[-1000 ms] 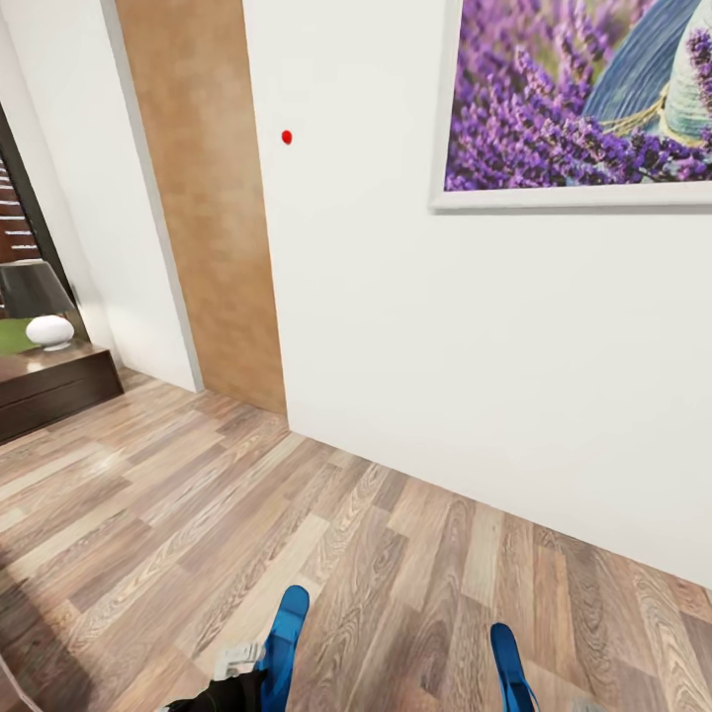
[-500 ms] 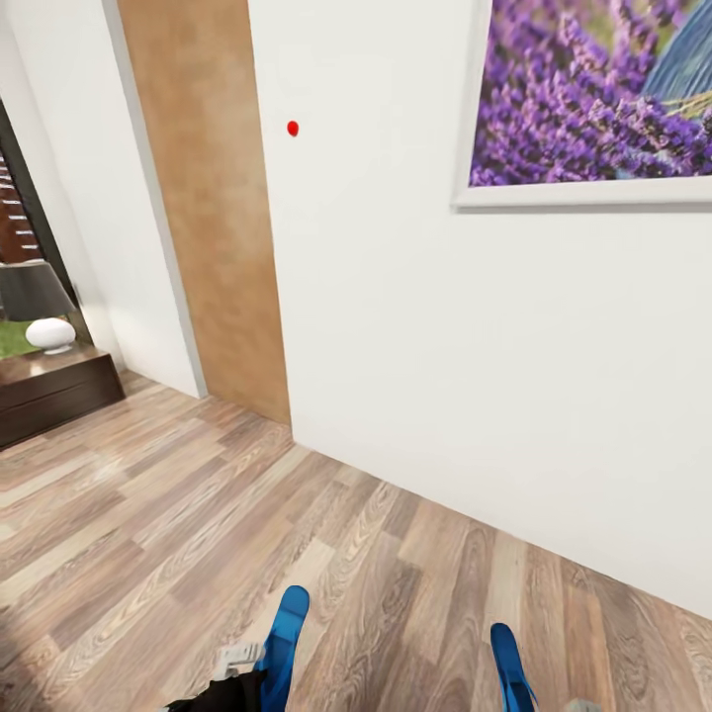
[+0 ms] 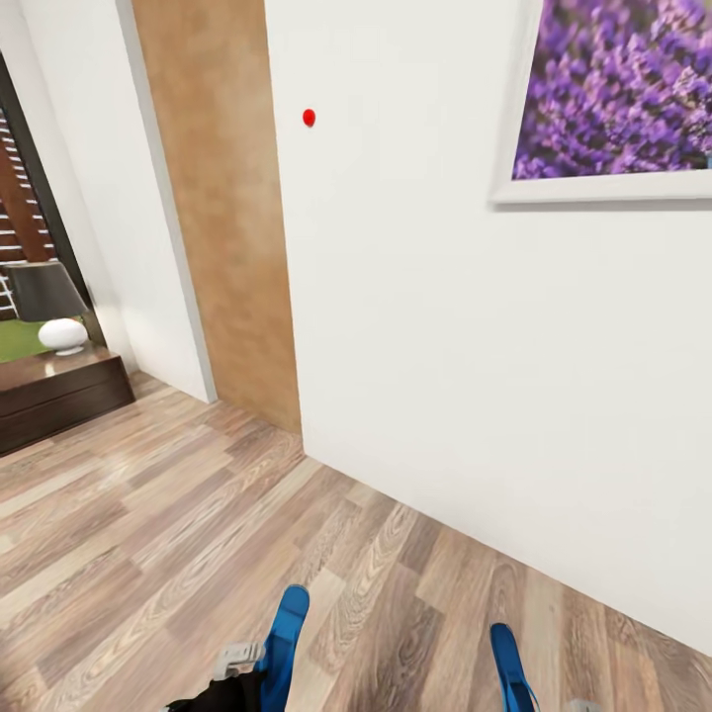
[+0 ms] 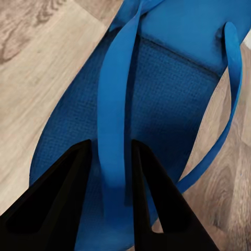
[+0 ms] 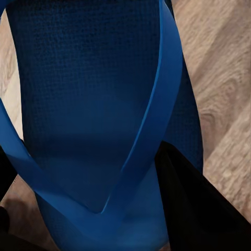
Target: In the bedroom, move the book from the bed onto either nightstand, and place the two sandals side by side next to the bed.
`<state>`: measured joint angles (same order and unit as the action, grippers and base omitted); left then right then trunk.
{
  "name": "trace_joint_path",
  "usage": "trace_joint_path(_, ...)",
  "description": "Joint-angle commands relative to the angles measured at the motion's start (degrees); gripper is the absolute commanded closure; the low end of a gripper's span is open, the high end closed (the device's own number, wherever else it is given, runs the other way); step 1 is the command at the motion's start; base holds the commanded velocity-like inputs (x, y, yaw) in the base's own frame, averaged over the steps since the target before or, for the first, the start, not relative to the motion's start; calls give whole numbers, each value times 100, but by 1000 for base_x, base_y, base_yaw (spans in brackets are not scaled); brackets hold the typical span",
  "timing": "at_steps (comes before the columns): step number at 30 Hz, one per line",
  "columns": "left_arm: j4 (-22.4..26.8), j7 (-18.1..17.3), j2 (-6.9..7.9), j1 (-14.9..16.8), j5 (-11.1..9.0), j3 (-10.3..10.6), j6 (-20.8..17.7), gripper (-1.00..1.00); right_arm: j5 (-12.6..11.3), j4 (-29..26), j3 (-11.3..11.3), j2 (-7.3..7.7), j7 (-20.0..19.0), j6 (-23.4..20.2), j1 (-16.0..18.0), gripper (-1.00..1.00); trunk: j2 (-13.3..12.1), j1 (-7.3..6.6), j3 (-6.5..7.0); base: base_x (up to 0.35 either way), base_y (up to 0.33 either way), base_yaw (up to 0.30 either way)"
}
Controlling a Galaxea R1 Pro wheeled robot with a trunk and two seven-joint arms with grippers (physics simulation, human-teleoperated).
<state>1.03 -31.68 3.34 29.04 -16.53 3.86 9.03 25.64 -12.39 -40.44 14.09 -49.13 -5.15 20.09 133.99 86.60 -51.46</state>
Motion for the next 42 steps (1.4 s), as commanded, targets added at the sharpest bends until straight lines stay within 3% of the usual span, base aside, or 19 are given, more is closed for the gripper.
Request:
trace_joint_path(1,-6,-14,1,5,-43,34,27,100,10,-9,-52,-3,-28,-65,4,100,2,2,-6,325,0,1)
trace_joint_path(36,-6,-14,0,5,-43,31,28,100,10,-9,-51,-4,-28,-65,4,100,2,2,-13,324,0,111)
trace_joint_path(42,-6,-14,0,5,-43,29,27,100,11,-9,-50,-3,-27,-65,4,100,2,2,-13,145,0,8)
